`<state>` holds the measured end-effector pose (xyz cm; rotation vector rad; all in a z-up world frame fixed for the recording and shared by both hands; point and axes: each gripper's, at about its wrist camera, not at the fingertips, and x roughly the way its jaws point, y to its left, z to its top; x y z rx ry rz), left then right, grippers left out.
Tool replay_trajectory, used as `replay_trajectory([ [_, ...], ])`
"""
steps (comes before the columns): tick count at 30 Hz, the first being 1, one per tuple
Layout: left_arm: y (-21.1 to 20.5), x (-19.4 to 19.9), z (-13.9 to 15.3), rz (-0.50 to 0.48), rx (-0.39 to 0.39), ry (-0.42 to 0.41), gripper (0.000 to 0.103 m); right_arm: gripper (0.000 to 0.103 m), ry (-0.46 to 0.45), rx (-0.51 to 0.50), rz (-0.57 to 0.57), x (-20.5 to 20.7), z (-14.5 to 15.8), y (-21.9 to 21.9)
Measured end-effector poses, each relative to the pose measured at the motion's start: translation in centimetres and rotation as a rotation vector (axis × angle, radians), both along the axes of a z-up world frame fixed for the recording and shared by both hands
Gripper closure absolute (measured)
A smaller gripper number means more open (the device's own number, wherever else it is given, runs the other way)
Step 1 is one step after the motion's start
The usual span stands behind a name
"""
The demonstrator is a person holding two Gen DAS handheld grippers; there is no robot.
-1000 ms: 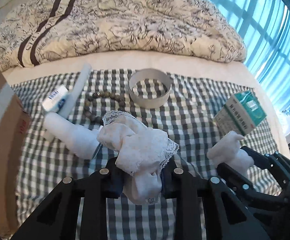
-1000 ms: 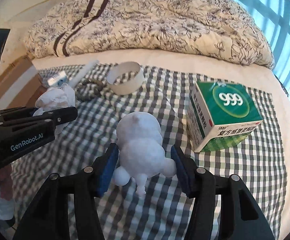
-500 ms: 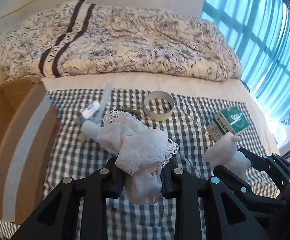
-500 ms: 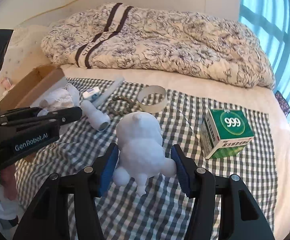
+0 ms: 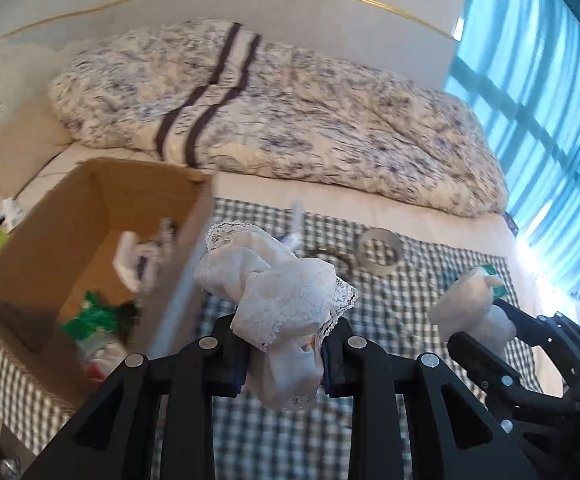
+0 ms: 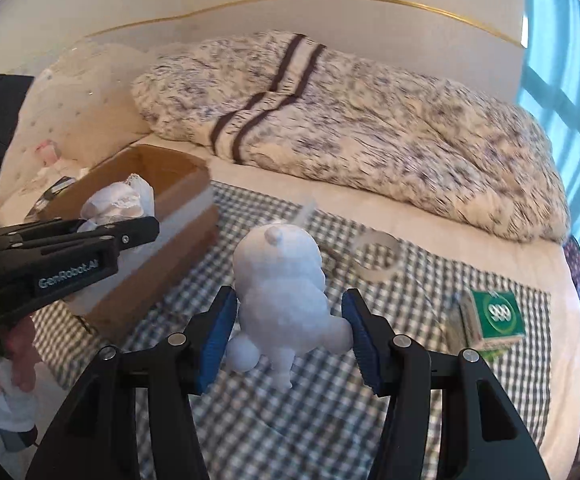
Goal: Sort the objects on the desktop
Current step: 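Carry the lace cloth and plush toy into the box and open both tools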
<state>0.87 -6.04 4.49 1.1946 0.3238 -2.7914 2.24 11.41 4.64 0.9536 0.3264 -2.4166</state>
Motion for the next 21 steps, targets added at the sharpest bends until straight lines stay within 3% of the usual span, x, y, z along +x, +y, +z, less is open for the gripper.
replay_trajectory([
  [13, -8.9, 1.3, 1.0, 0.117, 0.021, 0.036, 0.076, 0.048, 0.021, 0.009, 0.14, 0.2, 1.7, -9.8],
  [21, -13.5, 1.6, -0.4, 0.178, 0.047, 0.02, 0.076, 0.048, 0.006, 0.012, 0.202, -0.2, 1.0, -14.3],
])
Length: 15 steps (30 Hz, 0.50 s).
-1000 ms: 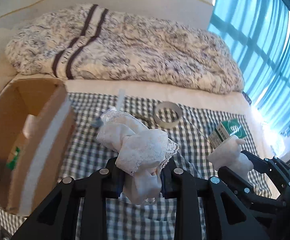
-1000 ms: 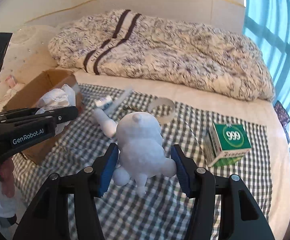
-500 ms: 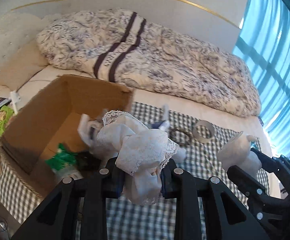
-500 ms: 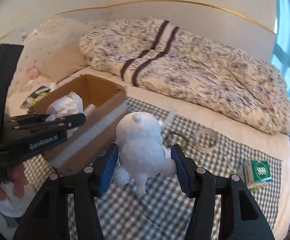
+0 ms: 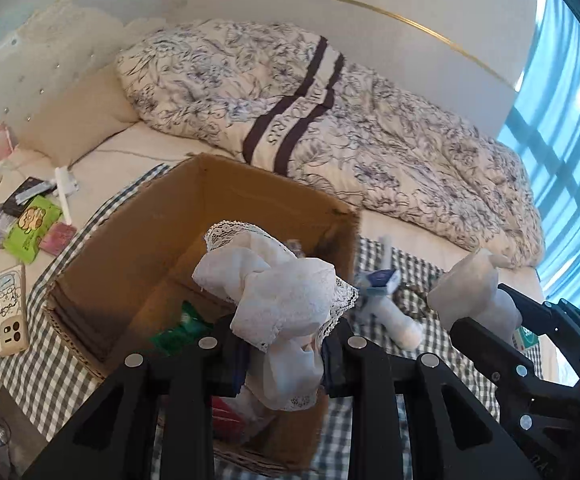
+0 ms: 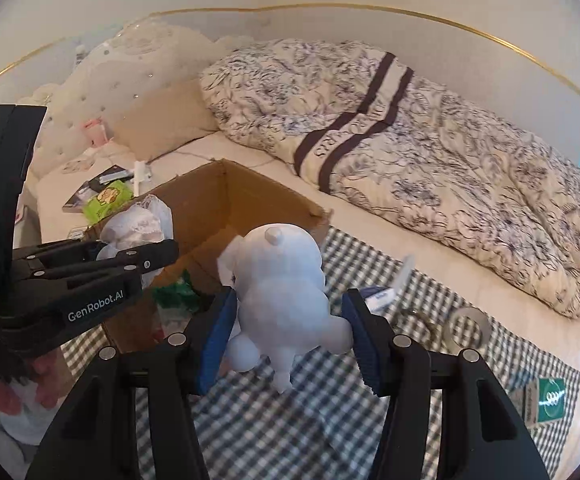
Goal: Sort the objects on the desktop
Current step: 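Carry the lace cloth and plush toy into the box and open both tools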
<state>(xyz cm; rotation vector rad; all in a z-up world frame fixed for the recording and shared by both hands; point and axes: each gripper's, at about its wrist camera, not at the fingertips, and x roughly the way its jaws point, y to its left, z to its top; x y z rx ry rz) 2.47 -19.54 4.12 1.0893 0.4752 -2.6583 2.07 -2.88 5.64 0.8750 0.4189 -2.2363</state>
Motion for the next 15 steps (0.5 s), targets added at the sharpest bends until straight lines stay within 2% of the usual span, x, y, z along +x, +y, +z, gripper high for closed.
replay_trajectory([
  [10, -3.6, -0.6, -2.9, 0.05, 0.031, -0.044, 0.076, 0.049, -0.025, 0.022, 0.048, -1.5, -1.6, -4.5],
  [15, -4.4, -1.0, -4.2, 0.056, 0.045, -0.064, 0.076, 0.049, -0.026, 0.0, 0.052, -2.4, -1.6, -5.6],
])
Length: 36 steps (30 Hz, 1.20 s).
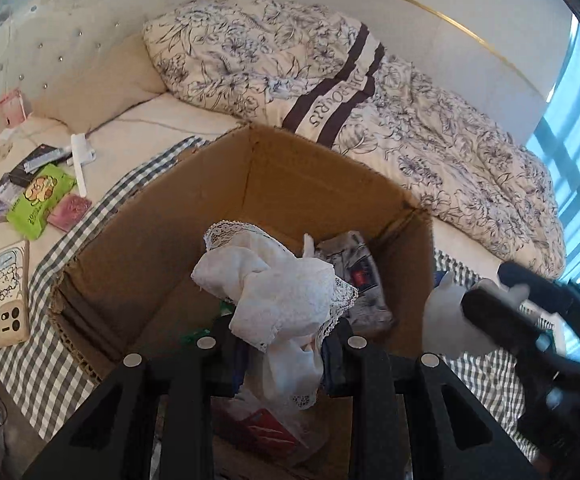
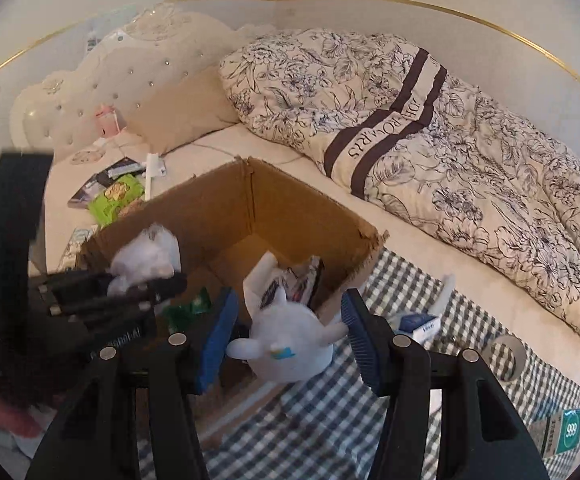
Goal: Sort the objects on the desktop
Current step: 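Carry the lace cloth and plush toy into the box and open both tools, then move both tools back over the checked cloth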
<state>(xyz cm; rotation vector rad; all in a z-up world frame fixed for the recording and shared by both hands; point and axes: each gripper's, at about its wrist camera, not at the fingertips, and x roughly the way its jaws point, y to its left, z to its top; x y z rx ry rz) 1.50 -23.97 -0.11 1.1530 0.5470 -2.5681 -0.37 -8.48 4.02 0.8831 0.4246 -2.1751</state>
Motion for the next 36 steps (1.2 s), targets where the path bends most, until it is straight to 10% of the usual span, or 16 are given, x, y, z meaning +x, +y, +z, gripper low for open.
replay_trajectory([
  [6, -0.2, -0.3, -1.0, -0.002, 0.012, -0.015, 0.068, 0.049, -0.026, -0.032, 0.008, -1.1, -0.2, -1.2],
  [14, 0.5, 0.1, -0.4, 0.022, -0.023, -0.012, 0.008, 0.041, -0.088, -0.131, 0.006, -1.7, 1.0, -1.2],
  [30, 5.0, 0.0, 1.0, -0.02, -0.051, 0.002, 0.008, 0.027, -0.034, -0.252, -0.317, -4.5, 1.3, 16.0],
  [36, 10.4, -1.6, 1.7, -0.077, -0.033, 0.059, 0.008, 0.0, 0.094, -0.296, -0.331, -4.6, 1.8, 24.4],
])
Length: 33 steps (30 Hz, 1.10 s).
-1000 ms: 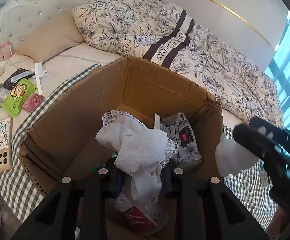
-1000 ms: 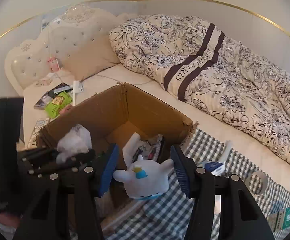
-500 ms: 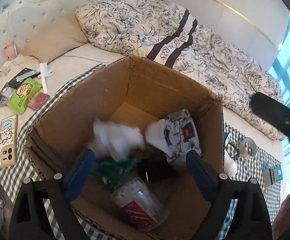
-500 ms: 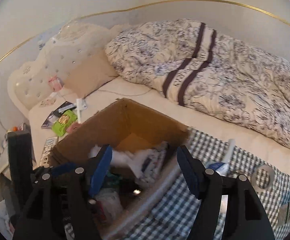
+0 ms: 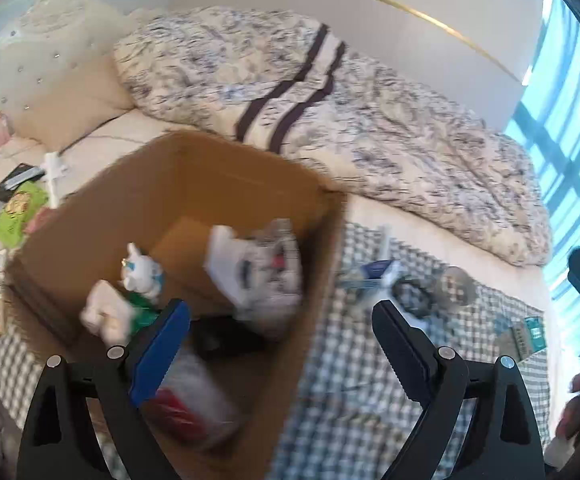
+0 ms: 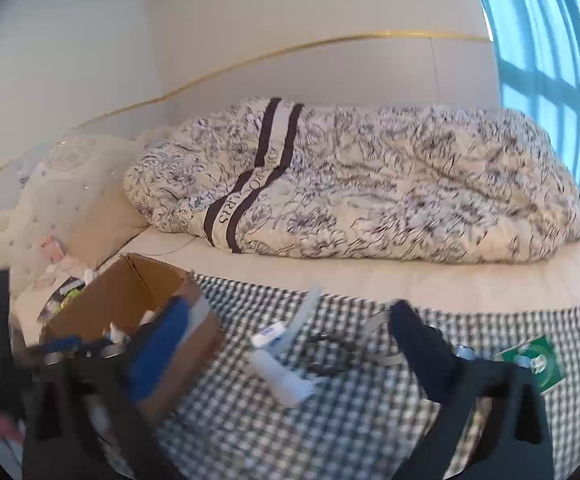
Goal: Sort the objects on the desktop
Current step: 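Move both tools back over the checked cloth, then grasp the white plastic bottle with the left tool while the right tool grasps the green medicine box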
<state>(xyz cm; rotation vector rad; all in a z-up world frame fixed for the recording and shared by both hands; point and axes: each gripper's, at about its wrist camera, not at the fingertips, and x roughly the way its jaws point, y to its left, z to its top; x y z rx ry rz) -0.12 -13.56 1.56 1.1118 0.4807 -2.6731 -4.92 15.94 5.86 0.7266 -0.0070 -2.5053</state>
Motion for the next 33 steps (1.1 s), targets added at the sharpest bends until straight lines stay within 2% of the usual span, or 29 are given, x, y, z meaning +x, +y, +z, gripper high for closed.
replay_trajectory([
  [3, 2.9, -1.1, -0.3, -0.035, 0.009, 0.009, 0.008, 0.0, -0.057, 0.088, -0.047, -0.4, -1.5, 2.6],
  [7, 7.4, -2.9, -1.4, -0.088, -0.004, -0.009, 0.008, 0.0, -0.144, 0.094, -0.16, -1.6, -3.3, 7.8],
  [10, 10.3, -4.3, -2.8, -0.119, -0.01, -0.03, 0.008, 0.0, -0.147, 0.08, -0.239, -2.0, -4.0, 11.9],
  [13, 12.4, -5.8, -4.3, -0.142, -0.005, -0.063, 0.008, 0.0, -0.16, 0.072, -0.268, -2.5, -4.7, 14.7],
  [20, 14.4, -8.5, -7.2, -0.154, 0.021, -0.132, 0.008, 0.0, -0.168, 0.157, -0.247, -3.7, -7.0, 16.9],
  [27, 14.1, -10.4, -9.5, -0.137, 0.047, -0.186, 0.008, 0.0, -0.218, 0.332, -0.216, -6.6, -10.5, 16.9],
  [33, 13.2, -11.8, -11.5, -0.11, 0.085, -0.227, 0.008, 0.0, -0.248, 0.361, -0.203, -8.3, -12.4, 17.5],
])
